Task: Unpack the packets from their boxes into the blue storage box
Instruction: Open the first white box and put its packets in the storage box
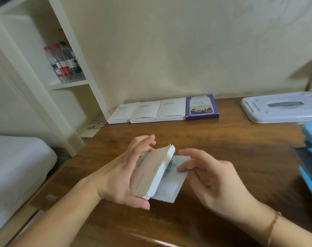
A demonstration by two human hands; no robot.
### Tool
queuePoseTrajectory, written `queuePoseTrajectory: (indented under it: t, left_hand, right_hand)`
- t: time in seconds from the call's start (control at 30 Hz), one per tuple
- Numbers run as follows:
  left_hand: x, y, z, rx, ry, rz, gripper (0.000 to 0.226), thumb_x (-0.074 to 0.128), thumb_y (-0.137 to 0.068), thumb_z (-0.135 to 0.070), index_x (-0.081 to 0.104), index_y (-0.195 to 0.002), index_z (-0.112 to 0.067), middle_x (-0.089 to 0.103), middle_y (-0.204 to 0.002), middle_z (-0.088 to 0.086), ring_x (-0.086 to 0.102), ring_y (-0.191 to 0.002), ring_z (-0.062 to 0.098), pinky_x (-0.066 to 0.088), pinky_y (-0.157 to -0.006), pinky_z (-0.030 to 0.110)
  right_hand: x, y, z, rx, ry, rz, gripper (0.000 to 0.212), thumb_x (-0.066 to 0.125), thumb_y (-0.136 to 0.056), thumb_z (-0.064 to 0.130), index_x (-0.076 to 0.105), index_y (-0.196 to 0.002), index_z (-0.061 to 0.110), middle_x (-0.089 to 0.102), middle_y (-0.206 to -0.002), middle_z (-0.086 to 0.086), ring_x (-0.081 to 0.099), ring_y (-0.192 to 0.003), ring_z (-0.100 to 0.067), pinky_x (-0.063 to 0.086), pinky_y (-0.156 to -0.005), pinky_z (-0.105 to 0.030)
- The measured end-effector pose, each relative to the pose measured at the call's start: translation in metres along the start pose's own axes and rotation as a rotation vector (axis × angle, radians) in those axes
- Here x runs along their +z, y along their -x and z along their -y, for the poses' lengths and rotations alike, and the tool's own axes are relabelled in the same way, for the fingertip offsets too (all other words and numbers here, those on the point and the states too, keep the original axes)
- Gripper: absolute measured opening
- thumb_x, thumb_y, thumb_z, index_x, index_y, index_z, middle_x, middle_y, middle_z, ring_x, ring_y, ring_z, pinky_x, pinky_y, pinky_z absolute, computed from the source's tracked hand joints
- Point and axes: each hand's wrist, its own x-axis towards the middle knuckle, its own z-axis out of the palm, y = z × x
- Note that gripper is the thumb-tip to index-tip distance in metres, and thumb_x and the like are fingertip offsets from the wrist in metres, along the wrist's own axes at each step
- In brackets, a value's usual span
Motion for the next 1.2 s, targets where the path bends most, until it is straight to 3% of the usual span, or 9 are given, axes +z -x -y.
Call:
queuePoseTrajectory:
  t: [0.2, 0.33, 0.5, 0.63, 0.7, 0.8, 0.97, 1.1, 1.2]
  left_hand:
    - [-0.001, 0.003, 0.012, 0.071, 0.143, -0.184, 0.121, 0.068, -0.068, -0.076, -0.010, -0.151, -0.036, 0.017, -0.150, 0.005, 0.034, -0.140, 0.028, 0.038, -0.111, 0.037]
    - [-0.004, 0.002, 0.015, 0.137, 0.151, -0.288, 0.121, 0.069, -0.071, -0.071, -0.008, -0.153, -0.028, 0.024, -0.143, 0.021, 0.035, -0.135, 0.038, 0.040, -0.108, 0.045]
    - [-0.001, 0.007, 0.017, 0.149, 0.105, -0.297, 0.118, 0.068, -0.071, -0.072, -0.006, -0.153, -0.030, 0.025, -0.143, 0.018, 0.037, -0.133, 0.041, 0.041, -0.106, 0.049]
    - [0.000, 0.006, 0.017, 0.175, -0.013, -0.209, 0.120, 0.072, -0.067, -0.071, 0.004, -0.152, -0.022, 0.021, -0.151, 0.016, 0.034, -0.138, 0.040, 0.042, -0.106, 0.047]
    - [0.004, 0.008, 0.020, 0.212, -0.053, -0.158, 0.117, 0.075, -0.067, -0.068, 0.008, -0.151, -0.021, 0.021, -0.153, 0.016, 0.033, -0.139, 0.039, 0.042, -0.106, 0.047]
    - [0.008, 0.020, 0.021, 0.164, -0.079, -0.163, 0.108, 0.079, -0.068, -0.061, 0.014, -0.147, -0.024, 0.023, -0.154, 0.012, 0.035, -0.140, 0.032, 0.045, -0.103, 0.048]
    - [0.052, 0.044, 0.000, -0.106, -0.025, -0.801, 0.069, 0.057, -0.081, -0.071, 0.059, -0.111, -0.008, 0.060, -0.117, 0.007, 0.058, -0.110, 0.029, 0.052, -0.087, 0.034]
    - [0.073, 0.034, -0.029, -0.569, 0.301, -1.197, 0.047, 0.060, -0.082, -0.066, 0.069, -0.097, -0.023, 0.070, -0.095, -0.007, 0.065, -0.099, 0.016, 0.056, -0.066, 0.017]
    - [0.058, 0.028, -0.030, -0.737, 0.698, -1.358, 0.023, 0.070, -0.078, -0.049, 0.074, -0.089, -0.030, 0.072, -0.090, -0.012, 0.067, -0.094, 0.007, 0.054, -0.064, 0.015]
  right_hand:
    - [0.008, -0.014, 0.024, 0.356, -0.420, -0.327, 0.010, 0.070, -0.085, 0.033, 0.064, -0.090, 0.029, 0.066, -0.089, 0.007, 0.066, -0.078, -0.017, 0.057, -0.063, -0.051]
    - [0.016, -0.032, 0.050, 0.543, -0.240, 0.086, 0.080, 0.040, -0.074, 0.082, 0.059, -0.065, 0.006, 0.062, -0.059, -0.013, 0.057, -0.055, -0.029, 0.054, -0.062, -0.050]
    - [0.030, -0.038, 0.054, 0.501, -0.160, 0.182, 0.040, 0.060, -0.085, 0.047, 0.062, -0.059, 0.016, 0.066, -0.055, -0.002, 0.059, -0.048, -0.017, 0.057, -0.057, -0.043]
    - [0.038, -0.029, 0.039, 0.322, -0.120, 0.049, 0.018, 0.067, -0.075, 0.043, 0.061, -0.075, 0.026, 0.063, -0.069, 0.008, 0.058, -0.063, -0.010, 0.053, -0.056, -0.033]
    - [0.036, -0.028, 0.029, 0.145, 0.017, -0.045, 0.034, 0.074, -0.068, 0.040, 0.058, -0.096, 0.031, 0.057, -0.099, 0.014, 0.055, -0.089, -0.004, 0.051, -0.072, -0.022]
    - [0.031, -0.037, 0.014, -0.125, 0.283, 0.100, 0.030, 0.079, -0.074, 0.025, 0.070, -0.103, 0.025, 0.062, -0.118, 0.003, 0.053, -0.117, -0.021, 0.049, -0.093, -0.038]
    - [0.039, -0.053, 0.020, -0.064, 0.301, 0.113, 0.027, 0.075, -0.079, 0.027, 0.070, -0.105, 0.032, 0.071, -0.091, 0.015, 0.062, -0.084, -0.010, 0.049, -0.061, -0.020]
    - [0.059, -0.069, 0.026, 0.125, 0.070, 0.083, 0.057, 0.078, -0.077, 0.038, 0.052, -0.127, 0.039, 0.062, -0.094, 0.022, 0.059, -0.087, -0.002, 0.054, -0.072, -0.019]
    - [0.057, -0.068, 0.027, 0.073, -0.009, -0.131, 0.038, 0.071, -0.086, 0.025, 0.060, -0.122, 0.028, 0.061, -0.105, 0.016, 0.058, -0.095, -0.003, 0.057, -0.080, -0.026]
